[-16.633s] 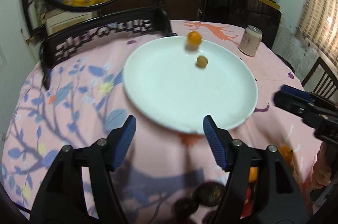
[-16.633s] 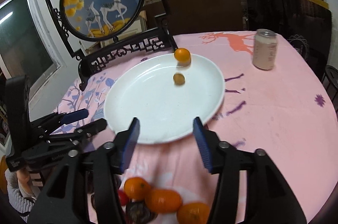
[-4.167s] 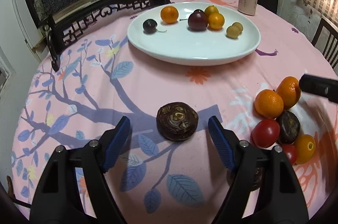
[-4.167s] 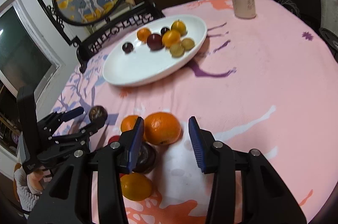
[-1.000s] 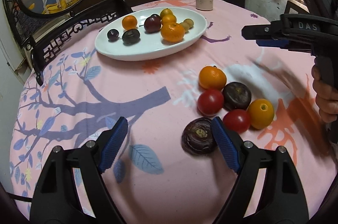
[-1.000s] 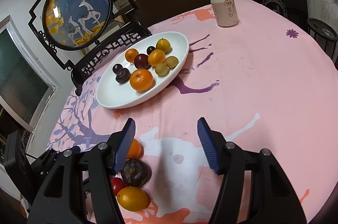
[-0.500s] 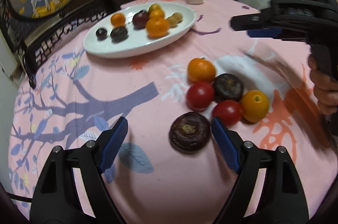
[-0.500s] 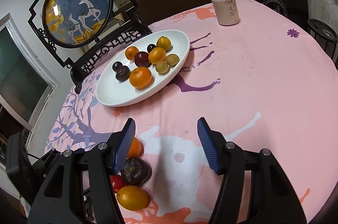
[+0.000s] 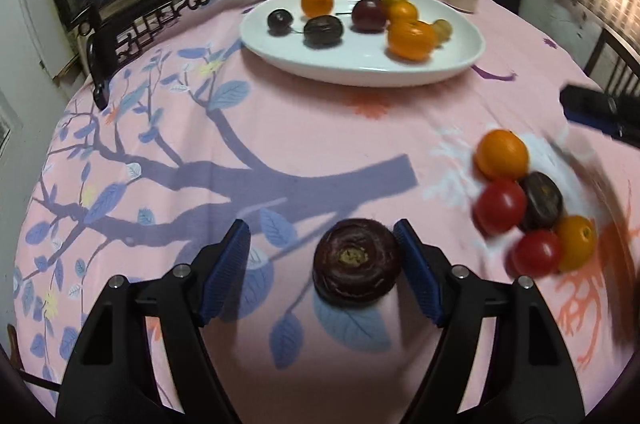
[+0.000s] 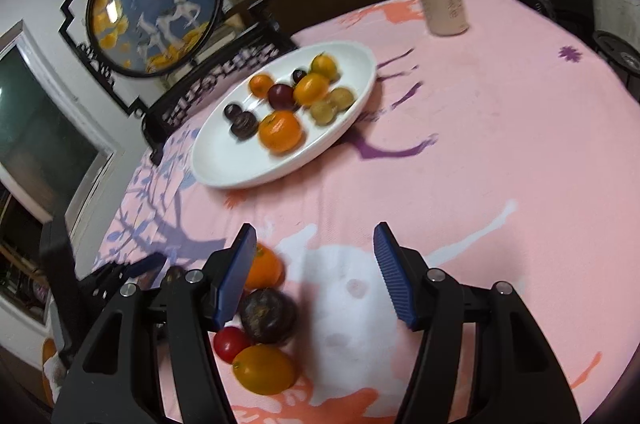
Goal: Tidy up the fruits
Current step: 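Grasp another brown mangosteen with the left tool while the right tool grasps another tangerine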
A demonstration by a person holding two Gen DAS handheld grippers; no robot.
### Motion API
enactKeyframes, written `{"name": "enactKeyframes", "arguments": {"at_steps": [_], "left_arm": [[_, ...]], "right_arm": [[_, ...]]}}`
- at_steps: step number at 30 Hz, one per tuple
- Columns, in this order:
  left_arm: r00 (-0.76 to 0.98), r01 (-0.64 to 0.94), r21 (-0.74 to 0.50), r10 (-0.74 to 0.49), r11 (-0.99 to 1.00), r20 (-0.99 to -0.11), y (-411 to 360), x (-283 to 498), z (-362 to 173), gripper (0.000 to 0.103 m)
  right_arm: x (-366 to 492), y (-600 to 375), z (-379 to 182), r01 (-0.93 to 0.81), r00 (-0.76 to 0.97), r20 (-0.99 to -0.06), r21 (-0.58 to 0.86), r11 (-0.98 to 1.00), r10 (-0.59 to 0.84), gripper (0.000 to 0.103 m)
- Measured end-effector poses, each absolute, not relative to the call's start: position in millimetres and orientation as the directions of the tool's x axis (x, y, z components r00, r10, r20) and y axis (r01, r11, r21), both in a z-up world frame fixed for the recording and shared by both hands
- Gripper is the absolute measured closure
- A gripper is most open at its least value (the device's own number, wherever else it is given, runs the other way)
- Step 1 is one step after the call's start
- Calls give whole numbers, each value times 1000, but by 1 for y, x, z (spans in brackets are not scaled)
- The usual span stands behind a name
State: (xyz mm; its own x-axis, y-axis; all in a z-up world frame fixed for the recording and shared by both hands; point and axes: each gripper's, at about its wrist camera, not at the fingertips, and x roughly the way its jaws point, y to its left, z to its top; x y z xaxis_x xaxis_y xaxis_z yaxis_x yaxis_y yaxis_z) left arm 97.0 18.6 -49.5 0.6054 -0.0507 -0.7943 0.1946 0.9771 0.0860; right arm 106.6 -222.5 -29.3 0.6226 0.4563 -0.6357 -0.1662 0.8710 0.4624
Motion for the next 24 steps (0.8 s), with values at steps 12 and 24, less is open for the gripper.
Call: {"name": "enactKeyframes", "arguments": {"at_steps": [12,24], "left_arm": [[604,163,70,-44,984,-796,20,106,-52,19],[616,244,69,-100,967,-781,6,93,-48,64]], "right_arm": [[114,-182,-47,-220,482,-667,536,815,568,42],[116,-172,-52,-246,508,-682,470,848,526,65]]}}
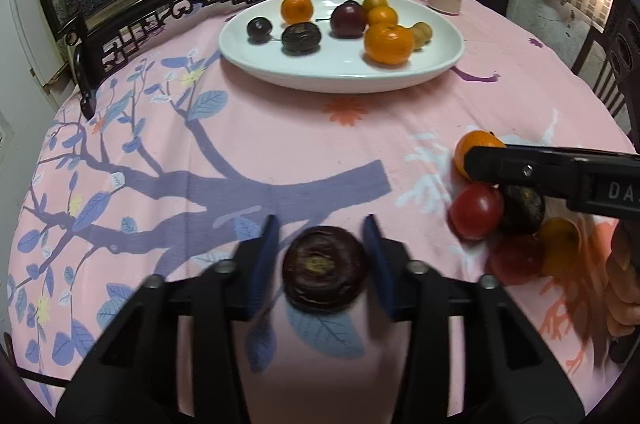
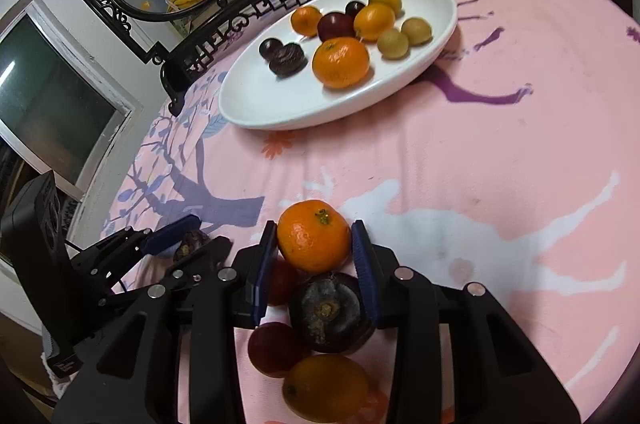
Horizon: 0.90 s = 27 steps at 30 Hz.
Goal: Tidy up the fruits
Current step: 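Grasp another brown mangosteen with the left tool while the right tool grasps another tangerine, then carry both fruits over the white plate and open both tools to release them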
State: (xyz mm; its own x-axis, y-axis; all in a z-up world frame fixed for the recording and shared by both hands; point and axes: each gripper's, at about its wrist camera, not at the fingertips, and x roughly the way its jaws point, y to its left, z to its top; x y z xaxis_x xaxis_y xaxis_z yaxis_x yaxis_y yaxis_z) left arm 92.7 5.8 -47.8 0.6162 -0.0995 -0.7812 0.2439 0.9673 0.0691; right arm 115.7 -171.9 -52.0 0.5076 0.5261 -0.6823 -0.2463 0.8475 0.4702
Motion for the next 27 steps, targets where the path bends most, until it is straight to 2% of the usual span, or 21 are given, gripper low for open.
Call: {"name": "enactKeyframes", "arguments": {"at_steps": [6,10,14,19,27], "left_arm": [[657,184,70,-70,981,-750,17,93,-39,64],[675,139,39,-66,990,-735,28,102,-27,64],[702,103,34,-48,994,-711,29,126,-3,64],[735,110,45,-50,993,-676,11,158,22,64],[738,79,0,-59,997,-673,12,193,18,64]], "right_arm": [[106,-189,-32,-230,632,-647,367,901,426,66],[106,-208,-26,-185,677,-626,365,912,387,66],[114,-218,-17,-165,689,-604,407,898,400,66],[137,-210,9,-178,709,-585,389,904,392,66],[173,-181,21,-227,712,-564,380,897,419,66]]}}
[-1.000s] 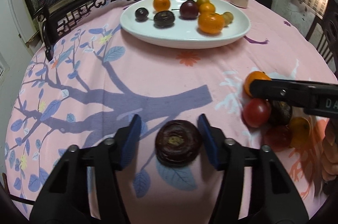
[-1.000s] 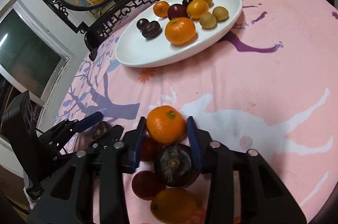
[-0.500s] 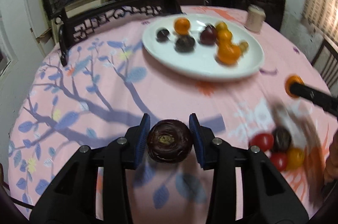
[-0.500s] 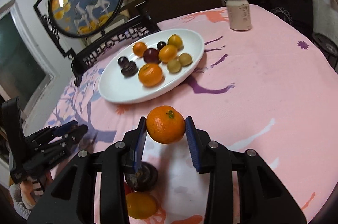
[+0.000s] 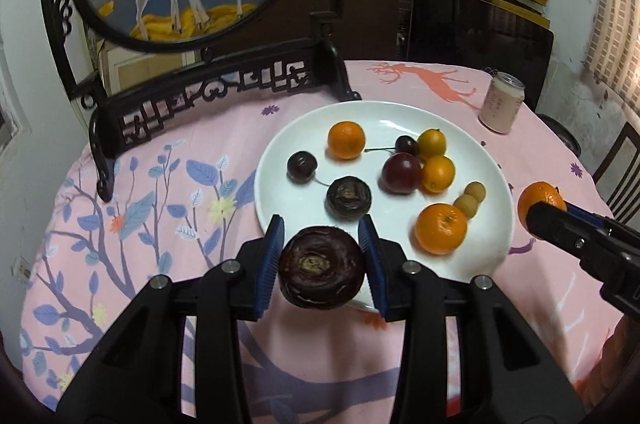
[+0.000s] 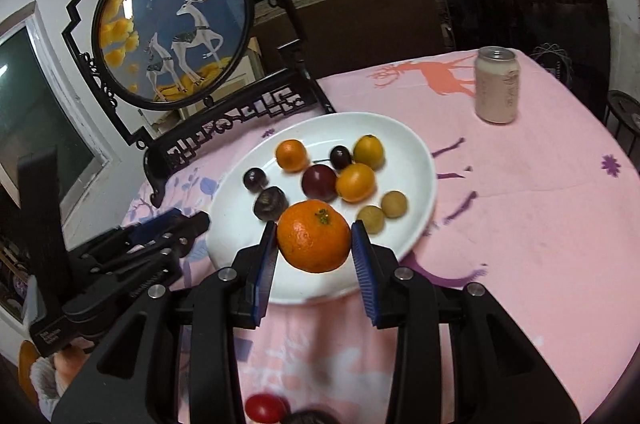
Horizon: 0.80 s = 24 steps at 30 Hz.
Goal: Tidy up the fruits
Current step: 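Carry both fruits over the white plate and open both tools to release them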
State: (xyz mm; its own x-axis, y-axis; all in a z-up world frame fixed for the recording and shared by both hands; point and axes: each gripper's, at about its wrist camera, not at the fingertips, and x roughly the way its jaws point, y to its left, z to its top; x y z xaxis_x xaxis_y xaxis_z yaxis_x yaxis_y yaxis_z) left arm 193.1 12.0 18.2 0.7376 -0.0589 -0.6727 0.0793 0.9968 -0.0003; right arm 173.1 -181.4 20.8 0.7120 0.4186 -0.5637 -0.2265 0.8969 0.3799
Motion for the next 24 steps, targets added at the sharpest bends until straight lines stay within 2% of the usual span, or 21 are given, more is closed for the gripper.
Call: {"name": "enactKeyframes", "arguments": {"at_steps": [7,11,18,21,24], "left_arm": [[718,76,-36,-79,996,-692,26,186,8,64],[726,80,-5,-62,997,-685,15,186,11,64],[736,64,-40,-74,997,-673,8,221,30,64],[718,68,-75,-101,995,-688,9,231,18,64],[684,73,-51,-87,996,-725,5,240,0,64]], "right_arm": [[170,-195,9,-210,709,-581,367,906,400,66],[172,-195,2,-191,700,-599,368,910,389,66],[195,-182,23,-197,722,-583,344,918,373,66],[214,-177,19,-188,723,-589,336,923,361,66],[230,-173,2,-184,698,-618,335,924,363,66]]}}
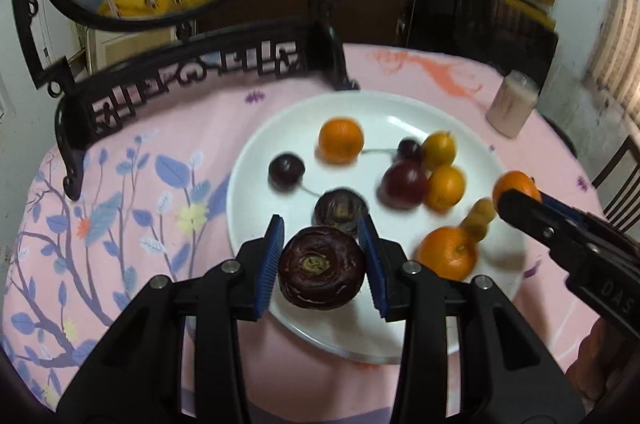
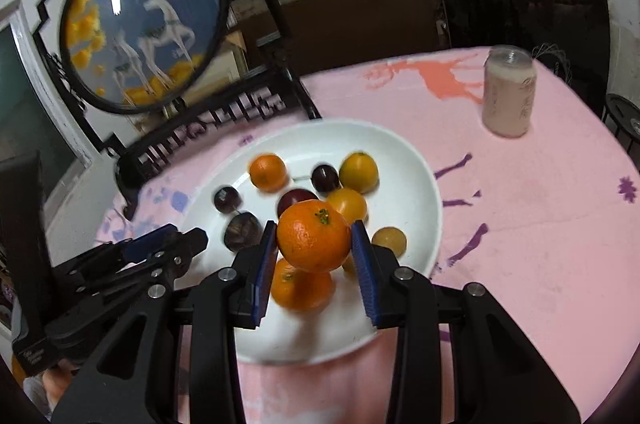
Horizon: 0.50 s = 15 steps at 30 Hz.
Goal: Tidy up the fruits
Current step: 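Carry both fruits over the white plate and open both tools to release them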
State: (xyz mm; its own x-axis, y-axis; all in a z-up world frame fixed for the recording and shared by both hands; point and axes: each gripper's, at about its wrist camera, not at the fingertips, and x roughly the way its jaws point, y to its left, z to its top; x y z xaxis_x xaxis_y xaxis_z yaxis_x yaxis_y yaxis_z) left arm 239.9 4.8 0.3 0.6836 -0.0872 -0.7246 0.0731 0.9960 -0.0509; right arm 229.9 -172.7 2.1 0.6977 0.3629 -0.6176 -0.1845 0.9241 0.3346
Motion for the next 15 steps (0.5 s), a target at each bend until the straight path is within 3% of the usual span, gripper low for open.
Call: {"name": "enactKeyframes", "arguments": {"at_steps": [4,5,6,7,15], "left_arm": [[660,95,-56,-104,994,-744,-2,247,-11,61],[670,93,-21,-78,995,-738,-6,247,-11,57],[679,88,3,-58,996,-731,-9,246,-10,43],[689,83,11,-49,997,-723,-9,245,-9,35],[717,48,-21,-50,999,-696,4,235,9,29]], "right_arm": [[247,-168,-13,-193,664,-643,344,919,381,64],[248,-168,-15,-199,657,-647,348,916,388,61],[249,-168,-15,-202,654,-647,351,915,392,52],[248,-169,-13,-197,667,-637,349,916,386,44],[232,-174,9,-207,704,-593,355,912,391,43]]}}
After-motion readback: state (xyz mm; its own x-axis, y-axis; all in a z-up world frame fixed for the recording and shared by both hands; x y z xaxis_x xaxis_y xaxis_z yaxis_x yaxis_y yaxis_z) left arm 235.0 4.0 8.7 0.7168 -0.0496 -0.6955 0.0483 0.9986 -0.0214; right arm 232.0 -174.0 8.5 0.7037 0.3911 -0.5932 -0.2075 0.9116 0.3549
